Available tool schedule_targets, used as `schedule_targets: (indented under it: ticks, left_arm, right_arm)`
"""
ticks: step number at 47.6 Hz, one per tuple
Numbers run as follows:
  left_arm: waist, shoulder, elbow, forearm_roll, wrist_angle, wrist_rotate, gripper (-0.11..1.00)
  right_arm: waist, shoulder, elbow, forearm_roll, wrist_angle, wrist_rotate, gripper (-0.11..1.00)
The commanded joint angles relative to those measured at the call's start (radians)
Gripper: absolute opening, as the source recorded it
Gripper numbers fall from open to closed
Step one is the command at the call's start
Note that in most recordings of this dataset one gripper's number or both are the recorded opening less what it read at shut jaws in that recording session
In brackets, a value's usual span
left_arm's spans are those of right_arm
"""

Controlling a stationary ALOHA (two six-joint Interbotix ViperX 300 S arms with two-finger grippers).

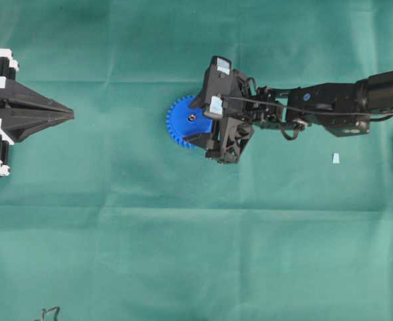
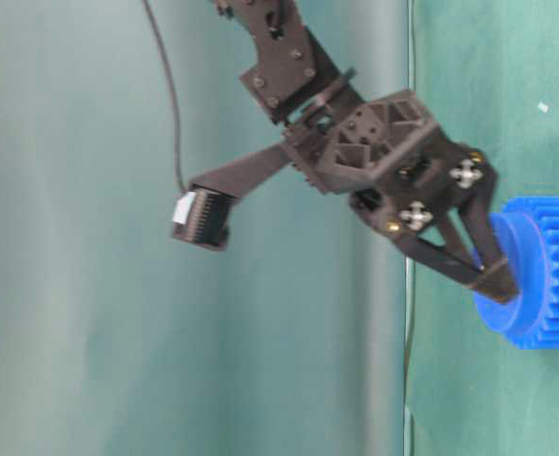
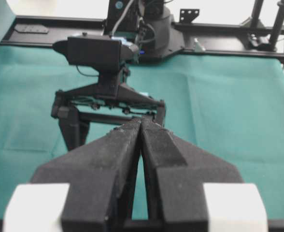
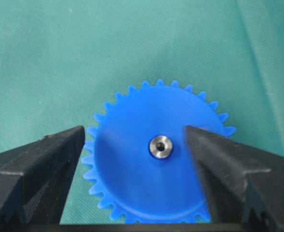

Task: Insert the shaft into the center hole of the gear.

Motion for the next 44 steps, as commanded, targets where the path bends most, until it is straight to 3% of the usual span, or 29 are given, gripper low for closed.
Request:
schedule_targets:
  ticks: [1,16,44]
  left_arm:
    - [0.002,0.006,-0.025,0.003,-0.006,-0.002,0.00]
    - [0.002,0.000,-0.026,0.003,-0.006,-0.003,0.00]
    - [0.002,-0.002,-0.026,0.003,-0.006,-0.003,0.00]
  right_arm:
    - [-0.011,-0.091,-0.023,-0.005,0.021,-0.006,0.93]
    - [-0.021,-0.310,0.021,-0.052,0.063,-0.014,0.93]
    - [-0.029,-0.716,0.265,-0.055,0.071,-0.014,0.93]
